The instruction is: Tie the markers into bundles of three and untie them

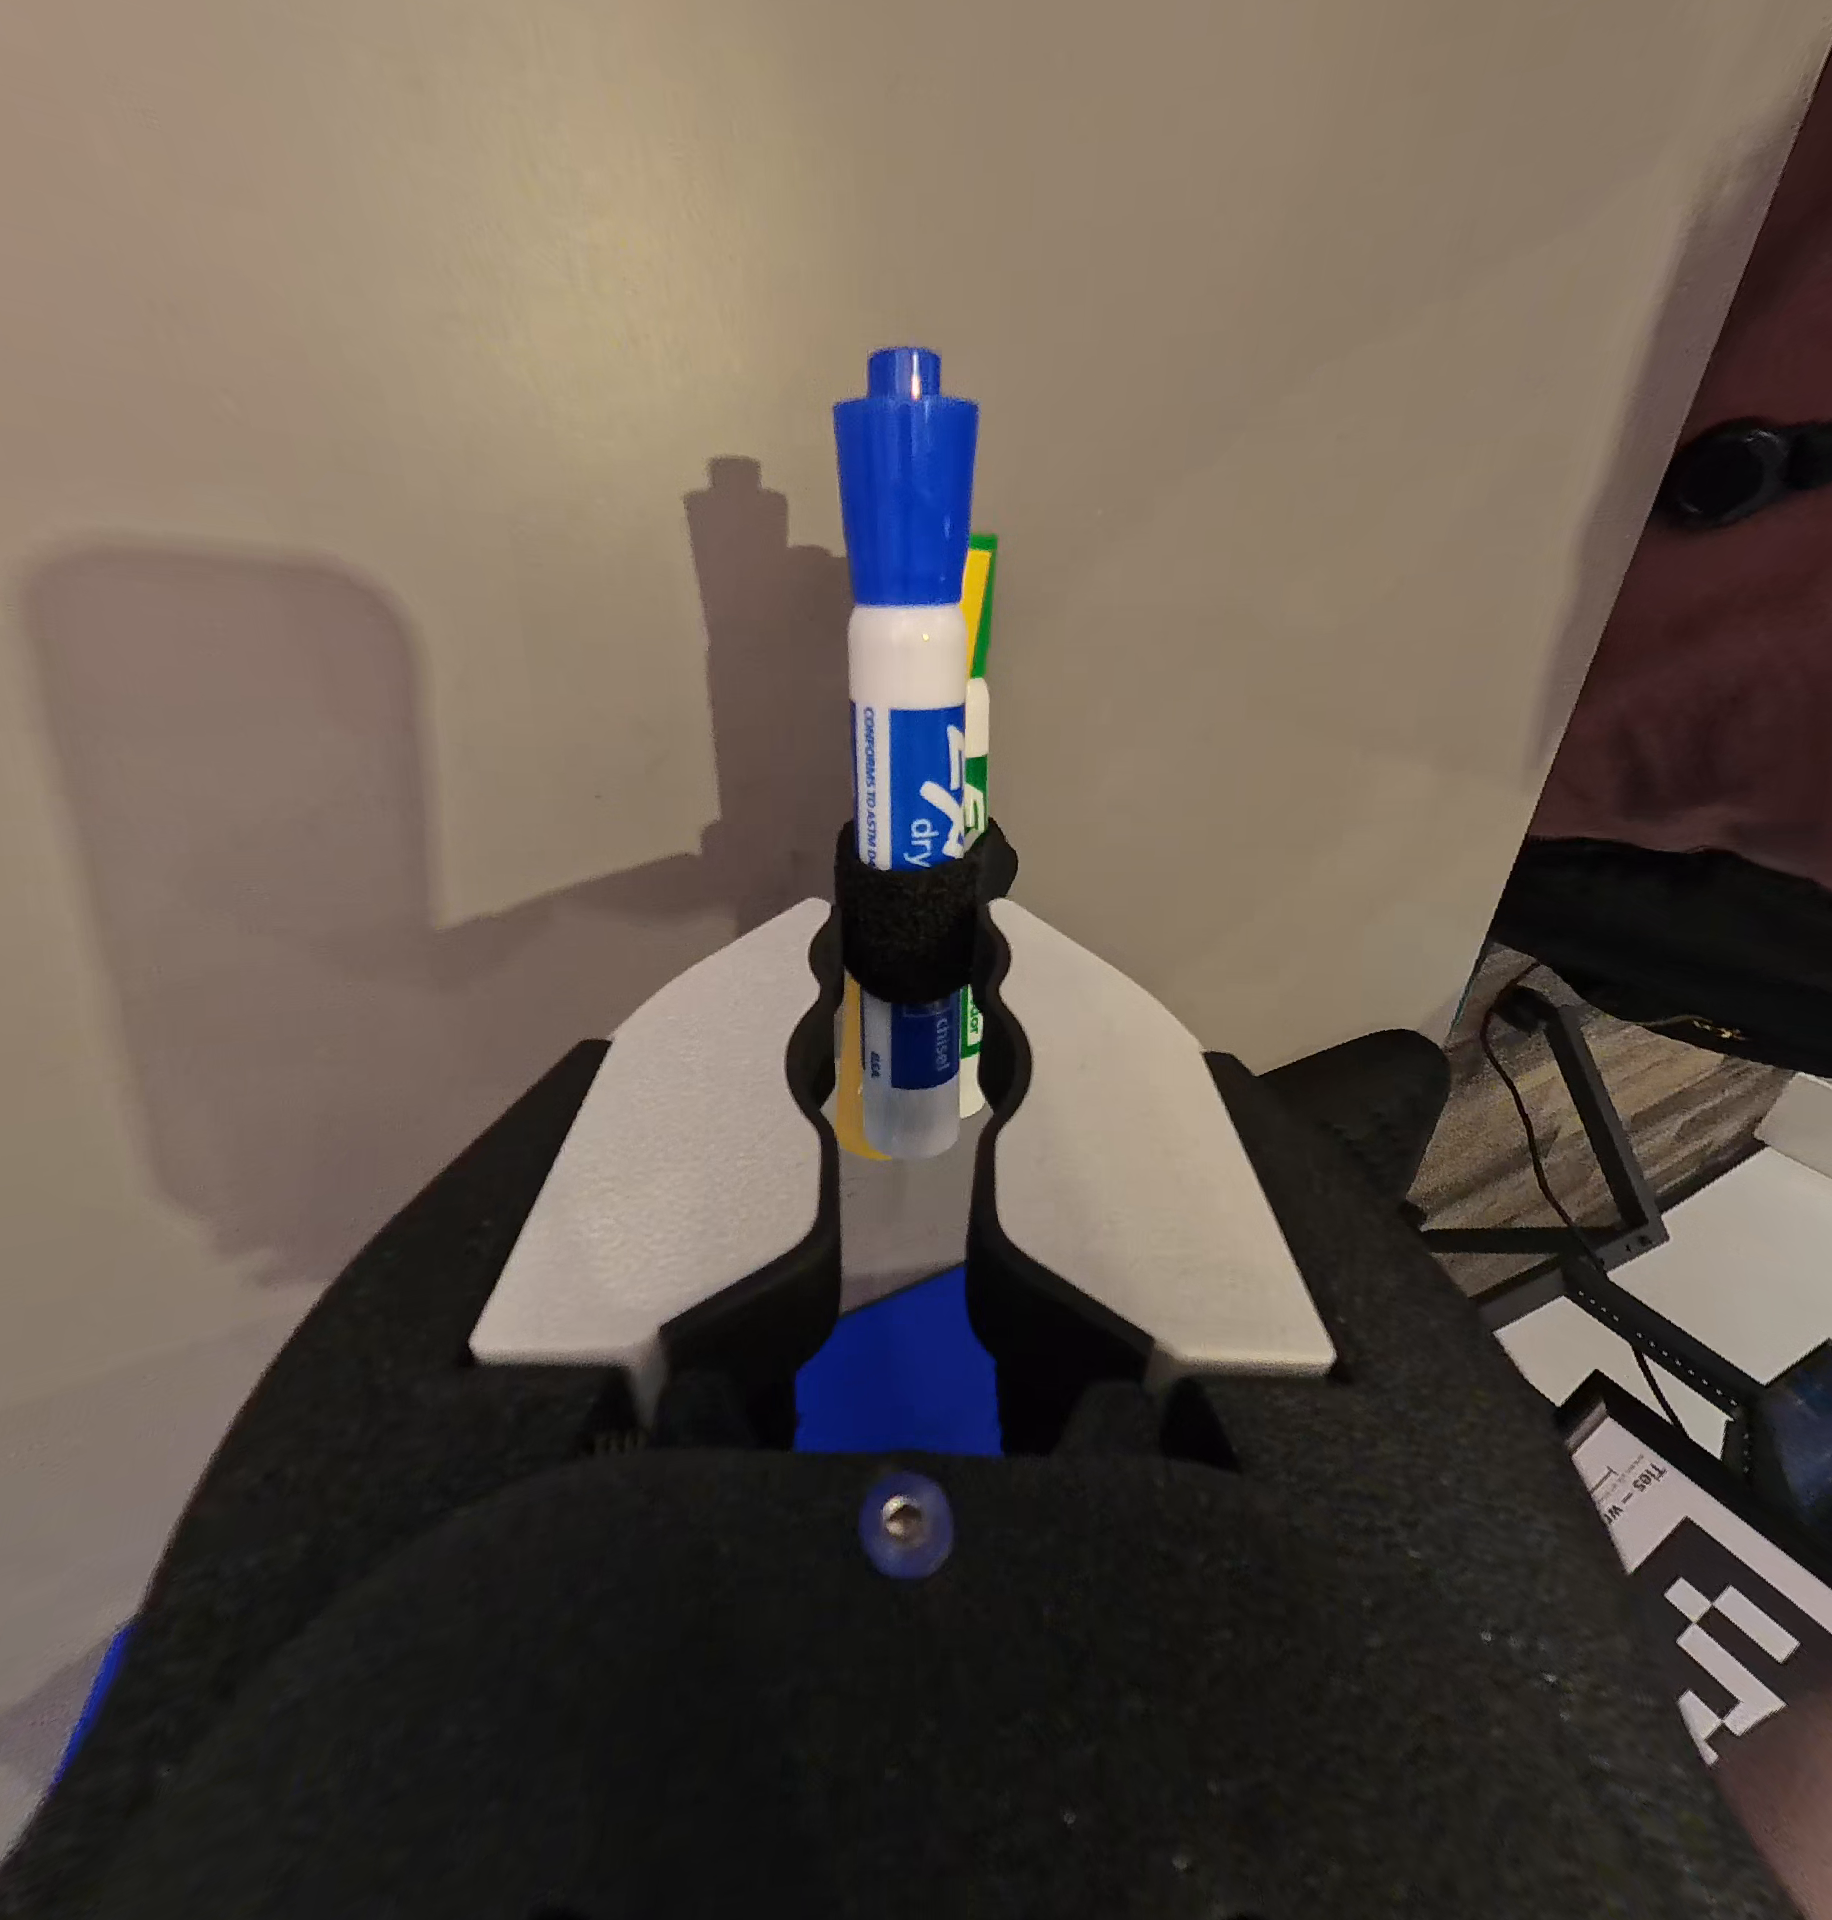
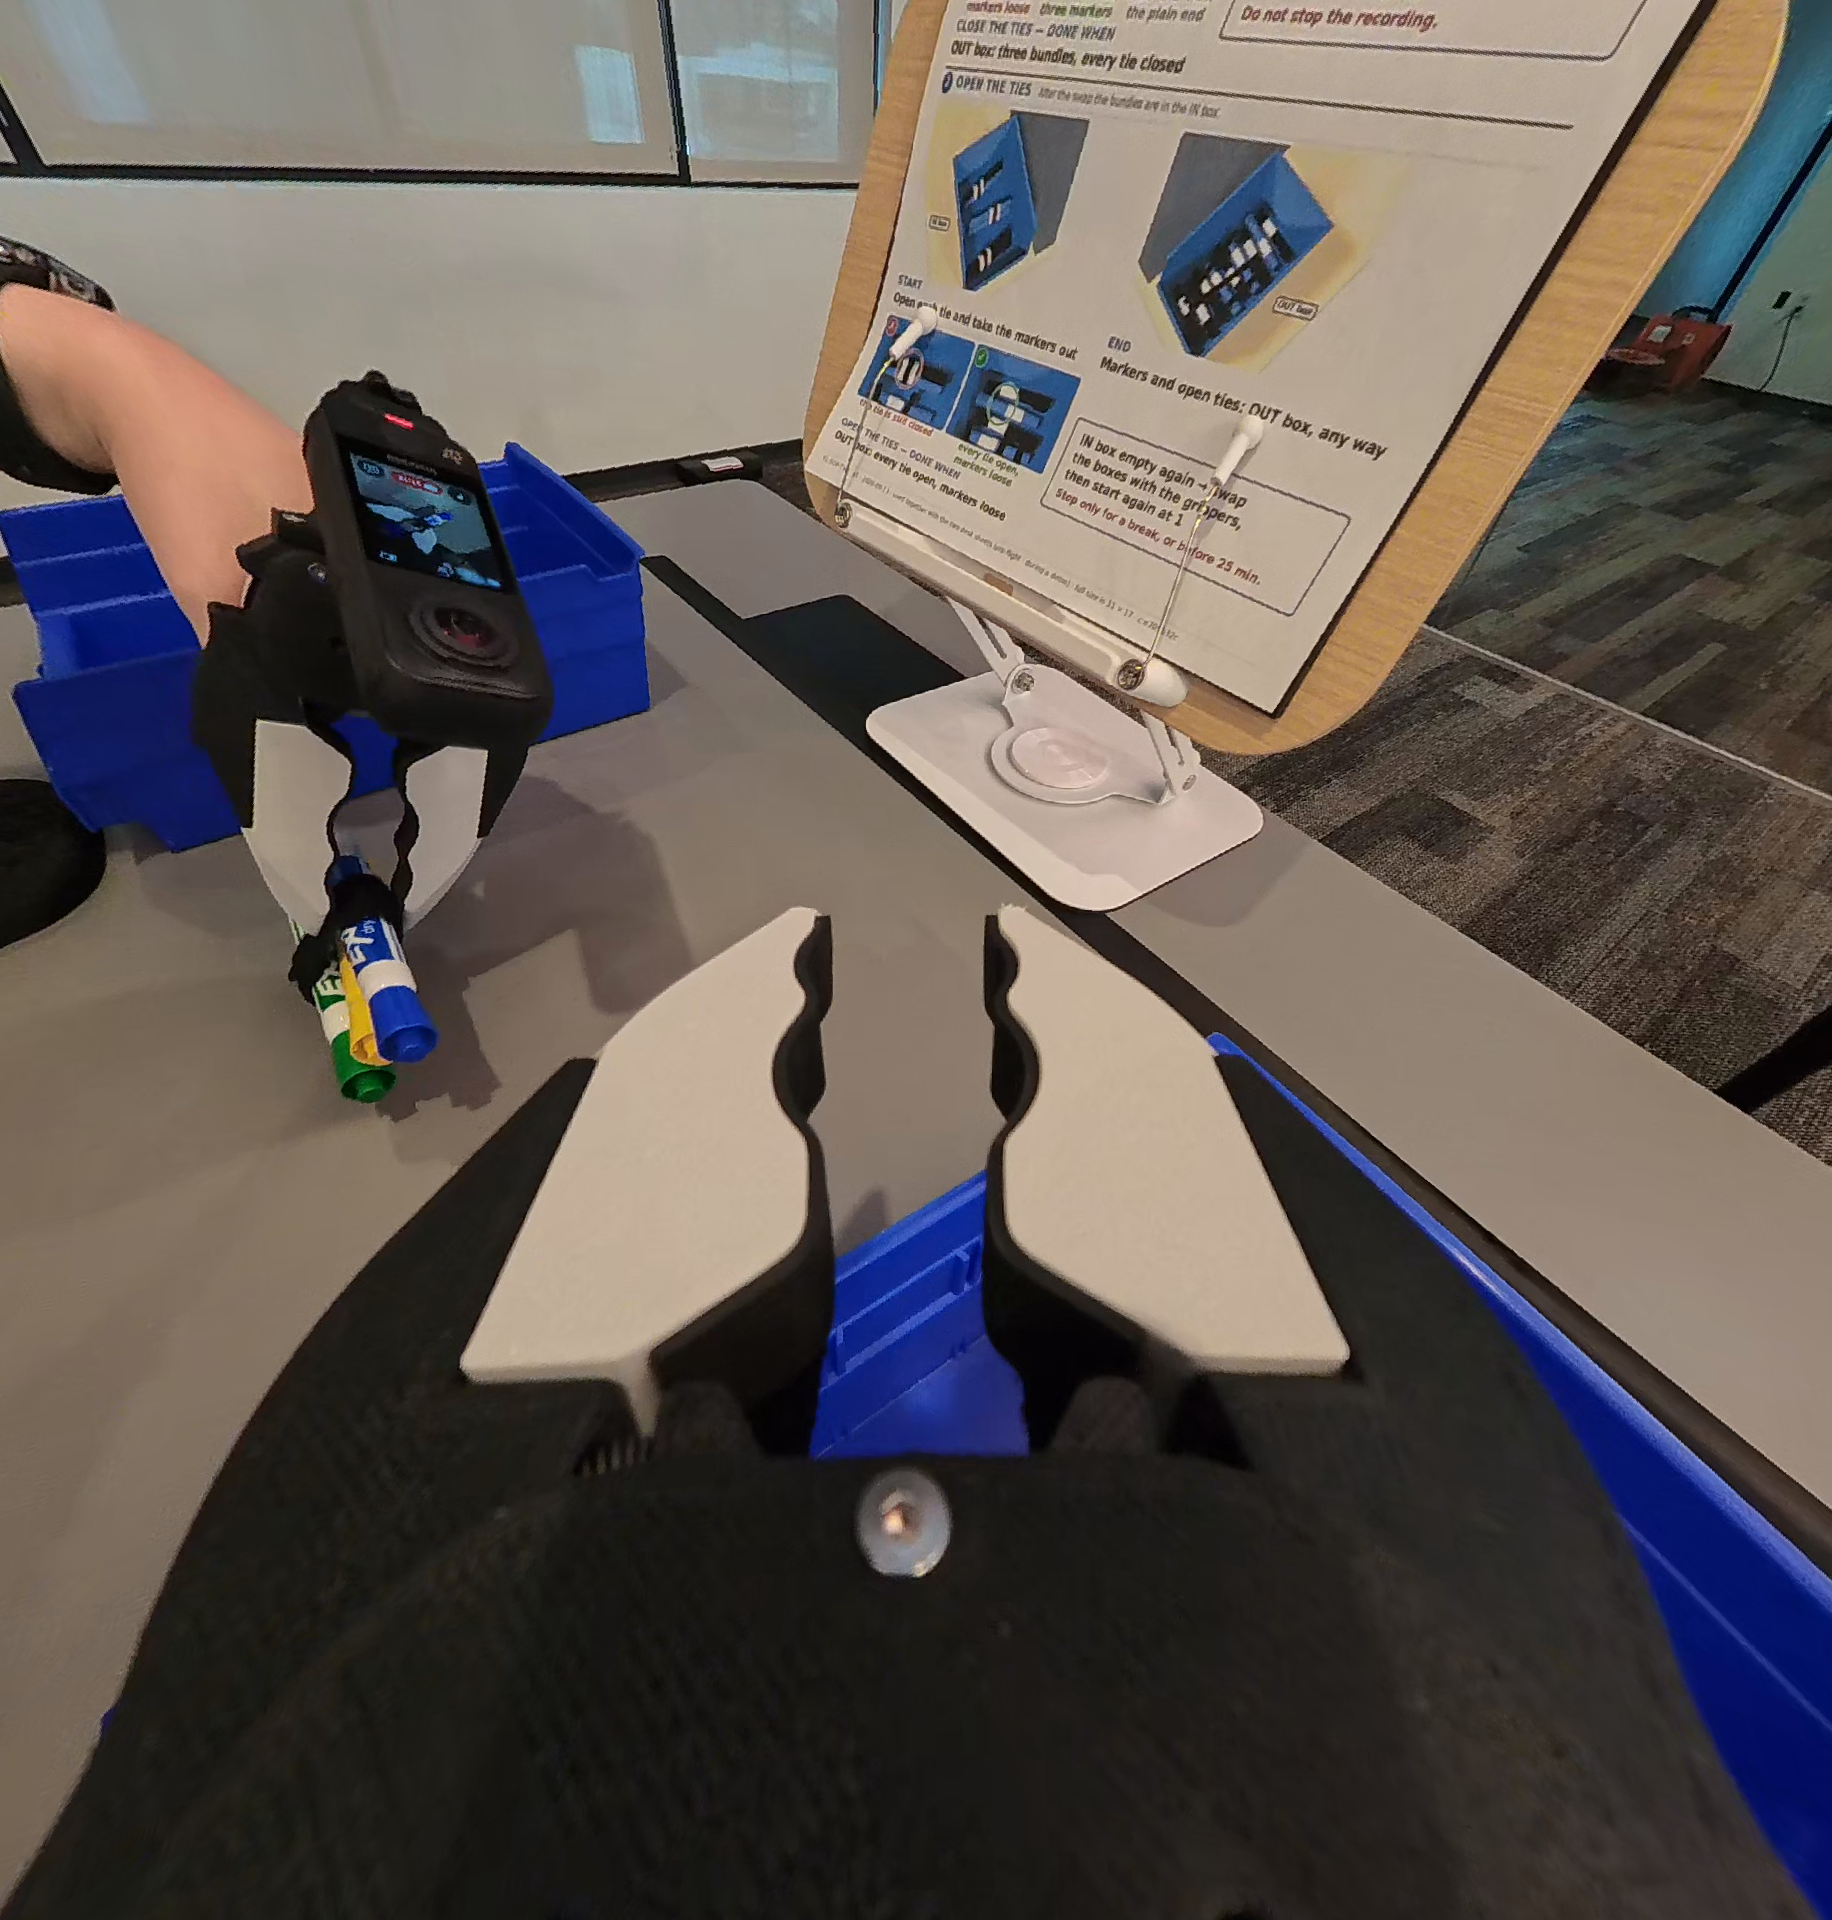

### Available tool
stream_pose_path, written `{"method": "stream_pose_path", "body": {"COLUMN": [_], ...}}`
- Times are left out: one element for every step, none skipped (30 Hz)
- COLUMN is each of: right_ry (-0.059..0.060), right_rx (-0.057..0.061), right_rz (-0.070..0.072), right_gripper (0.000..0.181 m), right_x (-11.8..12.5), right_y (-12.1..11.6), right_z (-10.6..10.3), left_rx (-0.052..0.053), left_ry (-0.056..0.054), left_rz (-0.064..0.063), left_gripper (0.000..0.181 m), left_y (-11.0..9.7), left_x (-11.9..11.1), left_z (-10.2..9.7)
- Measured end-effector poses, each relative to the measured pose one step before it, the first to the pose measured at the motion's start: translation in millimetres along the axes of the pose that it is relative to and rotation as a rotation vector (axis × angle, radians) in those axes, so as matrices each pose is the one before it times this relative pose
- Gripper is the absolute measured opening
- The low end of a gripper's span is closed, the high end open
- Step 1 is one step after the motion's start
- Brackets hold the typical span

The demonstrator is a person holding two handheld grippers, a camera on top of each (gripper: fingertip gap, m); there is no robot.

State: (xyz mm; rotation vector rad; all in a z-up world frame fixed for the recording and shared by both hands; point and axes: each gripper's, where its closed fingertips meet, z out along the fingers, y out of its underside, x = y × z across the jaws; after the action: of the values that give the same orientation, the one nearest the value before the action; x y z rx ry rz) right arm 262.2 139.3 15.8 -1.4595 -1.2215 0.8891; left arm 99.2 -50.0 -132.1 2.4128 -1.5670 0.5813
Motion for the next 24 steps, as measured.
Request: {"method": "stream_pose_path", "body": {"right_ry": [-0.0001, -0.0002, 0.0003, 0.0005, 0.0004, -0.0003, -0.0004, -0.0001, -0.0003, -0.0008, -0.0011, -0.0004, 0.0002, -0.0002, -0.0005, -0.0007, 0.0001, 0.0010, 0.0003, 0.0000, 0.0004, -0.0001, -0.0002, -0.0002], "right_rx": [-0.0012, -0.0014, -0.0014, -0.0011, -0.0002, 0.0003, 0.0001, -0.0001, -0.0008, -0.0018, -0.0029, -0.0025, -0.0010, -0.0005, -0.0007, -0.0009, -0.0010, -0.0008, -0.0005, -0.0001, 0.0001, -0.0001, -0.0003, -0.0003], "right_rz": [0.0003, 0.0000, -0.0002, 0.0001, 0.0007, 0.0013, 0.0014, 0.0007, 0.0002, 0.0004, 0.0011, 0.0008, 0.0002, 0.0002, 0.0006, 0.0000, -0.0010, -0.0012, -0.0006, -0.0001, 0.0003, 0.0007, 0.0007, 0.0002], "right_gripper": [0.029, 0.029, 0.029, 0.029, 0.029, 0.029, 0.029, 0.029, 0.029, 0.029, 0.029, 0.029, 0.029, 0.029, 0.029, 0.029, 0.029, 0.029, 0.029, 0.029, 0.029, 0.029, 0.029, 0.029], "right_x": [0.04, 0.02, 0.14, 0.17, 0.20, 0.10, 0.18, 0.04, 0.10, 0.01, -0.01, 0.09, 0.15, 0.00, -0.06, -0.14, -0.06, 0.00, -0.04, 0.03, 0.13, 0.05, 0.11, 0.06], "right_y": [0.32, 0.33, 0.37, 0.26, 0.24, 0.11, 0.13, 0.23, 0.27, 0.38, 0.59, 0.63, 0.37, 0.20, 0.14, 0.17, 0.08, 0.08, 0.04, 0.04, -0.02, 0.14, 0.13, 0.13], "right_z": [0.08, 0.16, -0.03, -0.12, -0.01, -0.10, -0.09, -0.03, 0.13, 0.15, 0.22, 0.27, 0.23, 0.23, 0.18, 0.15, 0.09, -0.01, 0.03, -0.10, 0.03, -0.05, 0.05, 0.03], "left_rx": [-0.0025, -0.0033, -0.0027, -0.0009, 0.0006, 0.0003, -0.0010, -0.0026, -0.0040, -0.0023, 0.0014, 0.0027, 0.0034, 0.0022, 0.0008, 0.0000, -0.0017, -0.0001, -0.0008, -0.0017, -0.0018, -0.0009, 0.0021, 0.0013], "left_ry": [0.0000, -0.0002, 0.0005, -0.0013, -0.0017, 0.0030, 0.0043, -0.0031, -0.0037, 0.0030, 0.0046, -0.0008, 0.0003, 0.0041, -0.0003, -0.0003, 0.0017, 0.0017, 0.0030, 0.0005, -0.0017, -0.0009, 0.0030, 0.0017], "left_rz": [-0.0032, -0.0040, 0.0007, 0.0019, 0.0002, -0.0003, -0.0003, 0.0000, -0.0001, -0.0001, -0.0002, -0.0025, -0.0018, -0.0018, -0.0017, -0.0017, -0.0025, -0.0018, -0.0014, 0.0000, 0.0006, 0.0006, -0.0003, -0.0027], "left_gripper": [0.023, 0.023, 0.023, 0.023, 0.023, 0.023, 0.023, 0.023, 0.023, 0.023, 0.023, 0.023, 0.023, 0.023, 0.023, 0.023, 0.023, 0.023, 0.023, 0.023, 0.023, 0.023, 0.023, 0.023], "left_y": [0.59, 0.51, 0.28, 0.02, -0.29, -0.26, 0.10, 0.26, 0.63, 0.62, 0.02, -0.10, -0.14, 0.19, 0.24, 0.40, 0.58, 0.22, 0.27, 0.19, 0.25, -0.04, -0.34, -0.28], "left_x": [-0.31, -0.36, -0.12, -0.16, -0.33, 0.32, 0.52, -0.63, -0.81, 0.16, 0.21, -0.66, -0.68, -0.09, -0.81, -0.82, -0.63, -0.48, -0.18, -0.49, -0.73, -0.71, -0.29, -0.61], "left_z": [0.44, 0.24, 0.19, 0.23, 0.22, 0.20, 0.34, 0.37, 0.32, 0.27, 0.23, 0.17, 0.16, 0.22, 0.28, 0.44, 0.37, 0.47, 0.39, 0.28, 0.31, 0.22, 0.14, 0.03]}}
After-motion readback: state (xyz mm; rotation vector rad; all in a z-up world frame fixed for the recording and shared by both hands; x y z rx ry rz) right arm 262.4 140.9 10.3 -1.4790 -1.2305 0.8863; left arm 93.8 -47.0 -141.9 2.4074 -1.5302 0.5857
